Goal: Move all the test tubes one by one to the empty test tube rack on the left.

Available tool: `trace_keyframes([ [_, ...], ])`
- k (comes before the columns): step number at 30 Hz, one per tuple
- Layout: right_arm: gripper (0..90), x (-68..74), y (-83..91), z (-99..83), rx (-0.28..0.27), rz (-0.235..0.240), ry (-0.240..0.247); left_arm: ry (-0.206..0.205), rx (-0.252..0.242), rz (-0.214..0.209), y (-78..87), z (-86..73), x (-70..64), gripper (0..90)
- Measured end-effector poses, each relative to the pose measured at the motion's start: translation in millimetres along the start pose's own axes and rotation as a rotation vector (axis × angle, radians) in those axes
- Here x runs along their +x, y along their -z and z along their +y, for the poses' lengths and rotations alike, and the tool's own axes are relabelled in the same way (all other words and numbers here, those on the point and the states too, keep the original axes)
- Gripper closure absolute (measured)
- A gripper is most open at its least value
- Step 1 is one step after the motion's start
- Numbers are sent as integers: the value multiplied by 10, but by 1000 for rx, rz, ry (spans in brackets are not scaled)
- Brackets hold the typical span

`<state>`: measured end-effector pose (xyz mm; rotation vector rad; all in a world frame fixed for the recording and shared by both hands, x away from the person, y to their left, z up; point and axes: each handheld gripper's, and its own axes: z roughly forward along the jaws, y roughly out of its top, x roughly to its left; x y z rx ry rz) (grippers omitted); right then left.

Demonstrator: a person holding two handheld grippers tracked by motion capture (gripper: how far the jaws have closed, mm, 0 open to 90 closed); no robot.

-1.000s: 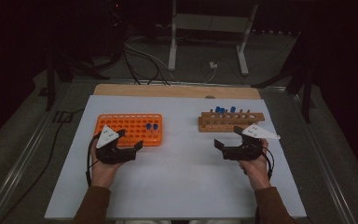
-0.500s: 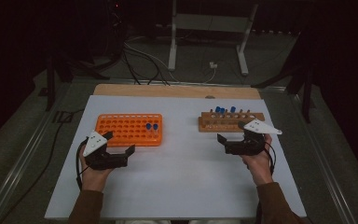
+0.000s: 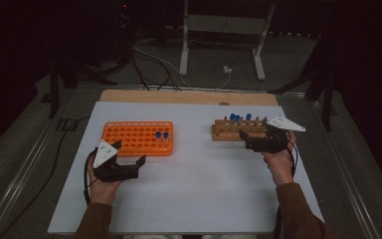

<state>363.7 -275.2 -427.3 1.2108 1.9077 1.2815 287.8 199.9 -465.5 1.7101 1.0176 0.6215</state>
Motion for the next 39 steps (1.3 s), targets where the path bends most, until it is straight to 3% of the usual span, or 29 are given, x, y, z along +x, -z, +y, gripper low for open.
trace_keyframes([
  [6,15,-106,-141,-15,30,-37,-19,14,-5,13,6,-10,23,6],
  [13,105,-217,-335,-46,90,-51,-44,15,-16,27,14,-8,20,7],
  [16,228,-261,-395,-59,103,-66,-58,17,-15,29,15,-11,25,7],
  [22,487,-281,-484,-30,103,-100,-35,21,-18,33,16,-12,30,7],
  [25,552,-275,-542,-31,115,-109,-30,19,-20,34,22,-9,27,7],
  [29,620,-292,-614,-87,128,-106,-64,19,-22,34,24,-9,30,7],
  [32,663,-282,-623,-104,114,-108,-70,19,-22,36,25,-9,33,7],
  [39,750,-203,-640,-125,102,-94,-25,15,-21,39,25,-7,26,7],
])
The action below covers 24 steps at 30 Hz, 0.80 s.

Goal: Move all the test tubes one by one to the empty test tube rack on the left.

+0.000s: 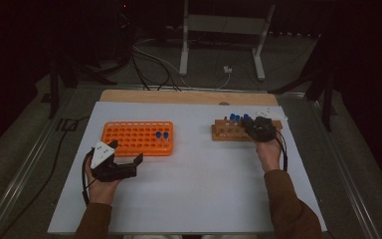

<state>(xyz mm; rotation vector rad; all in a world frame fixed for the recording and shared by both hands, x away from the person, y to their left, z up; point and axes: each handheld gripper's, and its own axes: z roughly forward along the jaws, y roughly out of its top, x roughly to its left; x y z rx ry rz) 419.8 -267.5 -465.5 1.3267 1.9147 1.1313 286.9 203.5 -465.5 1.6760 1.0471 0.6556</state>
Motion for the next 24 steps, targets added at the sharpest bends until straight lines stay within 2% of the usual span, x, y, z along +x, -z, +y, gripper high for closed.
trace_keyframes([
  [6,753,20,3,-16,-10,-15,7,-3,0,2,2,1,-2,7],
  [19,764,16,12,-30,-20,-21,-21,-3,-2,3,4,2,-4,7],
  [24,765,10,64,5,-40,-19,-29,-4,-1,3,4,1,-4,7],
])
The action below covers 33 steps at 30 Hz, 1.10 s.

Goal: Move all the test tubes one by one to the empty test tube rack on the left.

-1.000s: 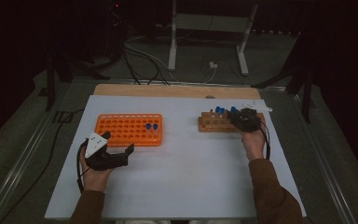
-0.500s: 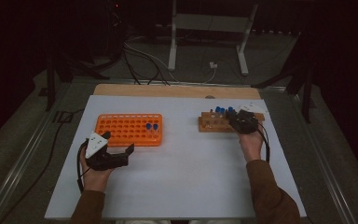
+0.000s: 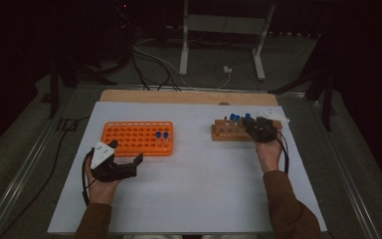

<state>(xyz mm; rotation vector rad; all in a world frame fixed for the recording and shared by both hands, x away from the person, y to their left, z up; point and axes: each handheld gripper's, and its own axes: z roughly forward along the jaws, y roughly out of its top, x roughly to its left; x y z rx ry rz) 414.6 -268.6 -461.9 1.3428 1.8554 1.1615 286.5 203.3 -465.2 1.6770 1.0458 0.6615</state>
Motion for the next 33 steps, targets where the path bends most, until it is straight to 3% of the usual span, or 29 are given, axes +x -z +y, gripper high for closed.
trace_keyframes([
  [16,765,-38,256,192,-77,1,3,1,2,1,-1,1,-1,7],
  [33,765,33,538,362,-133,58,45,1,2,3,-4,3,-11,7],
])
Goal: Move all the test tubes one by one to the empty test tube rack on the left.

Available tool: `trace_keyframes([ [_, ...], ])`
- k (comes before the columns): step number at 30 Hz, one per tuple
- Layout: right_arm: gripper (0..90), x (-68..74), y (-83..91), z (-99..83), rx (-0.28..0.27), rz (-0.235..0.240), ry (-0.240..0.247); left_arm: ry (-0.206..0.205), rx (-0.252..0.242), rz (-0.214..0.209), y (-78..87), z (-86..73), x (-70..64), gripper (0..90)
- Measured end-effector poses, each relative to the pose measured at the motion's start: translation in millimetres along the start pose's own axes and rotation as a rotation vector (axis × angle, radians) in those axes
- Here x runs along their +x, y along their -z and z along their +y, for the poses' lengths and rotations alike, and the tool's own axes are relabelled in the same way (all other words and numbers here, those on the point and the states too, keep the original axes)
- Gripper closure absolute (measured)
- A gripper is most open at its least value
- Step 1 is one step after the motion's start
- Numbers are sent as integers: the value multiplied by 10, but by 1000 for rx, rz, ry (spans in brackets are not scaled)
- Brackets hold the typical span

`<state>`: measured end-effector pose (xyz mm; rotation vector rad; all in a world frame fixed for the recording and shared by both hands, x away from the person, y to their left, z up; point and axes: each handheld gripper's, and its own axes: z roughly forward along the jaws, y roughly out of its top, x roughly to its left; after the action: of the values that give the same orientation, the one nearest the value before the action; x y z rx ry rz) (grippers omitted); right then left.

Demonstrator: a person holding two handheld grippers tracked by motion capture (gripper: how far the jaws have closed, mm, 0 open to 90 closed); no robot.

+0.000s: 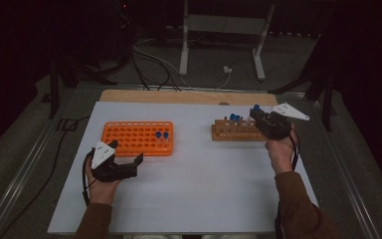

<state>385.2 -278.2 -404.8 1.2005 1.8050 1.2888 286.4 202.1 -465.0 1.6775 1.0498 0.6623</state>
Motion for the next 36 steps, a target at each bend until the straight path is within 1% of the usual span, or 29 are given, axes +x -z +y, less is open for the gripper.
trace_keyframes([
  [2,765,13,10,-3,3,5,0,-1,0,-1,-2,0,-2,7],
  [5,765,35,30,-8,6,27,-11,-2,0,-2,-2,1,-5,7],
  [9,765,90,48,-27,18,44,9,-4,1,-4,-5,2,-11,7],
  [18,764,228,43,-118,39,96,11,-7,6,-11,-16,12,-39,7],
  [22,764,298,33,-143,45,129,10,-14,11,-17,-30,18,-75,7],
  [25,764,346,20,-162,51,159,-3,-13,14,-31,-47,29,-115,7],
  [32,763,521,-14,-220,64,222,-8,-24,16,-56,-71,65,-192,7],
  [36,763,647,-45,-238,74,255,11,-39,18,-69,-87,97,-250,7],
])
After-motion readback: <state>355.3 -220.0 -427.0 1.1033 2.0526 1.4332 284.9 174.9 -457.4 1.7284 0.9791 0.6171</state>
